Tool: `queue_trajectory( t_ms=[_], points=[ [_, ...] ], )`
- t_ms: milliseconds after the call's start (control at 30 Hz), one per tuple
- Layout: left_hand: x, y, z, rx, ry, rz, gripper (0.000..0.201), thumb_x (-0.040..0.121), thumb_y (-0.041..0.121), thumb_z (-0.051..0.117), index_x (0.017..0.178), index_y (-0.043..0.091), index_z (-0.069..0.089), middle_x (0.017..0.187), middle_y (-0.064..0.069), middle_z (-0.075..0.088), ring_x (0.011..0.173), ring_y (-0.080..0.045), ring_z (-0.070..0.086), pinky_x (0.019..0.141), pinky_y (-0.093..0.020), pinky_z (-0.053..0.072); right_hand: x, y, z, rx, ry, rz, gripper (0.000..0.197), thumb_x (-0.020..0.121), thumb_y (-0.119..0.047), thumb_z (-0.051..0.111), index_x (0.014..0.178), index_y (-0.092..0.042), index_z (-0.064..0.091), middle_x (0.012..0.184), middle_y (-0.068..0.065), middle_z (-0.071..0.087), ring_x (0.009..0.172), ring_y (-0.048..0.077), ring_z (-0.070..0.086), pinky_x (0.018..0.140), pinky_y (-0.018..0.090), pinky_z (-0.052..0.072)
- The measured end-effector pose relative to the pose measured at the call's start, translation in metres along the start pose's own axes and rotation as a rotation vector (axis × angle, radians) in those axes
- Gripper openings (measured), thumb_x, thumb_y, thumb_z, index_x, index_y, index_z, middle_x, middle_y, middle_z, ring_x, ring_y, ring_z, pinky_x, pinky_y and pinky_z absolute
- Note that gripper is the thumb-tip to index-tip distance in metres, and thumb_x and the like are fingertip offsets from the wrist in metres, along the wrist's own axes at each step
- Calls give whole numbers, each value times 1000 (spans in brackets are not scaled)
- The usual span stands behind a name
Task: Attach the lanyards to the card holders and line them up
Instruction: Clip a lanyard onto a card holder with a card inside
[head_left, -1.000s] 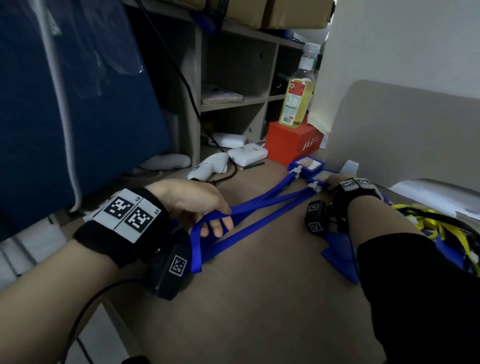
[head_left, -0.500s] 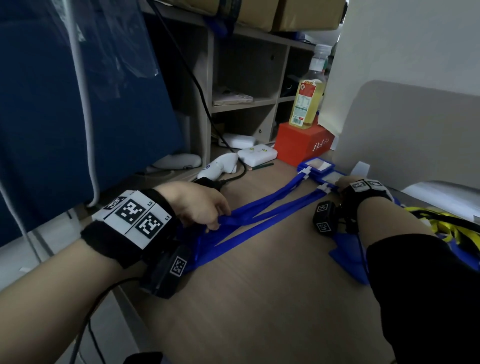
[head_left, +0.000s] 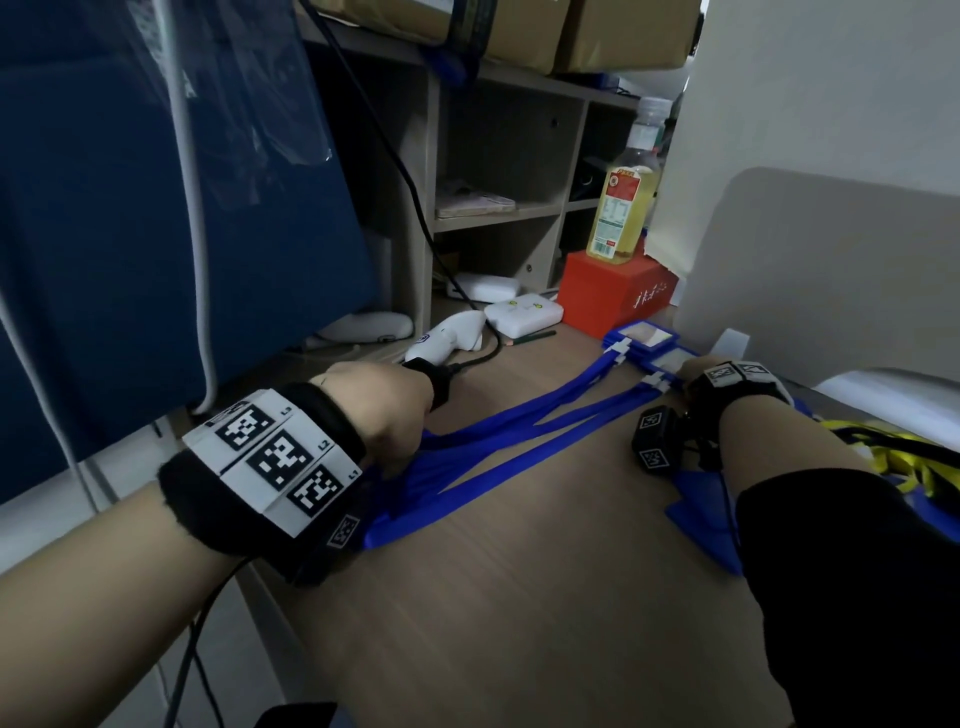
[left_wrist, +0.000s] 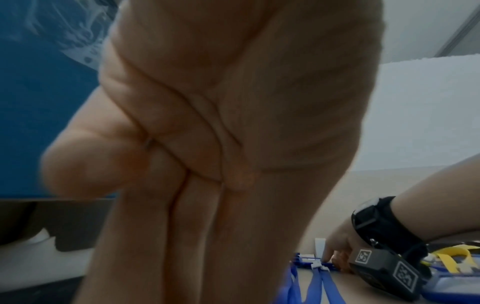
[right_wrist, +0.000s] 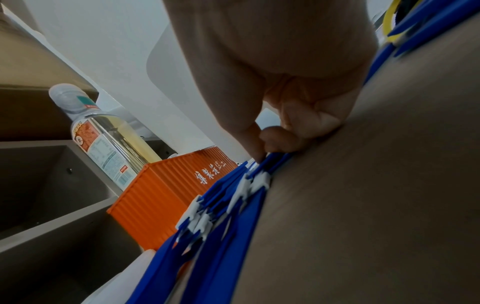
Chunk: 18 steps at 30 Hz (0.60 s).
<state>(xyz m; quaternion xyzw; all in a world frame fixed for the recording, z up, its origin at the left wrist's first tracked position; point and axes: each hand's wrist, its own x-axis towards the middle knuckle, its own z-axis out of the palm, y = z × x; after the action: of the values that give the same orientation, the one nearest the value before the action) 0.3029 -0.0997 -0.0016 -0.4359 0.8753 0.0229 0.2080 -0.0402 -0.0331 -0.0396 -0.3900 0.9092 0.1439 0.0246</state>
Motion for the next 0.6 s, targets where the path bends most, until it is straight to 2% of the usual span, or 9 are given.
queue_trajectory(
  t_ms=[133,233,333,400,467,533,600],
  points=[
    [-3,0,0,1,14,31,39,77,25,73,115,20,63,112,-1,64,98,-22,63,84,-35,54,-1,-2,-3,17,-14,15,16,89,-20,54,101,-9,55,78,4,47,88,30,54,93,41,50],
    [-5,4,-4,-35,24,69,29,82,29,68,109,19,68,104,0,70,91,-18,67,78,-31,54,1,-3,-4,94,-19,40,12,91,-18,52,99,-9,53,90,8,53,96,32,56,95,44,49],
    [-10,10,-15,-59,76,121,27,85,31,64,109,19,67,107,1,69,93,-19,66,82,-32,55,14,1,-1,147,2,50,30,90,-27,55,117,-14,57,115,9,58,107,32,57,95,43,49],
    [-13,16,-23,-71,131,157,26,85,31,62,108,20,66,106,0,69,96,-20,64,87,-36,54,40,13,9,239,24,59,42,86,-35,58,126,-22,53,128,6,54,116,30,54,98,42,47],
    [-15,26,-30,-92,169,202,24,85,33,61,105,20,68,100,0,71,93,-19,65,85,-35,55,69,28,19,338,53,84,51,82,-39,60,130,-26,50,135,4,50,121,29,51,100,42,45],
    [-17,41,-38,-117,173,249,22,87,34,60,101,20,70,93,1,73,88,-17,67,80,-32,55,42,21,7,510,99,56,45,83,-30,62,126,-21,53,131,7,54,112,26,55,92,36,52],
    [-18,58,-45,-136,172,309,21,90,34,58,100,20,71,88,2,73,85,-15,68,77,-30,55,24,19,-4,750,150,56,36,91,-17,56,127,-15,52,126,-1,51,101,20,55,66,20,57]
  ],
)
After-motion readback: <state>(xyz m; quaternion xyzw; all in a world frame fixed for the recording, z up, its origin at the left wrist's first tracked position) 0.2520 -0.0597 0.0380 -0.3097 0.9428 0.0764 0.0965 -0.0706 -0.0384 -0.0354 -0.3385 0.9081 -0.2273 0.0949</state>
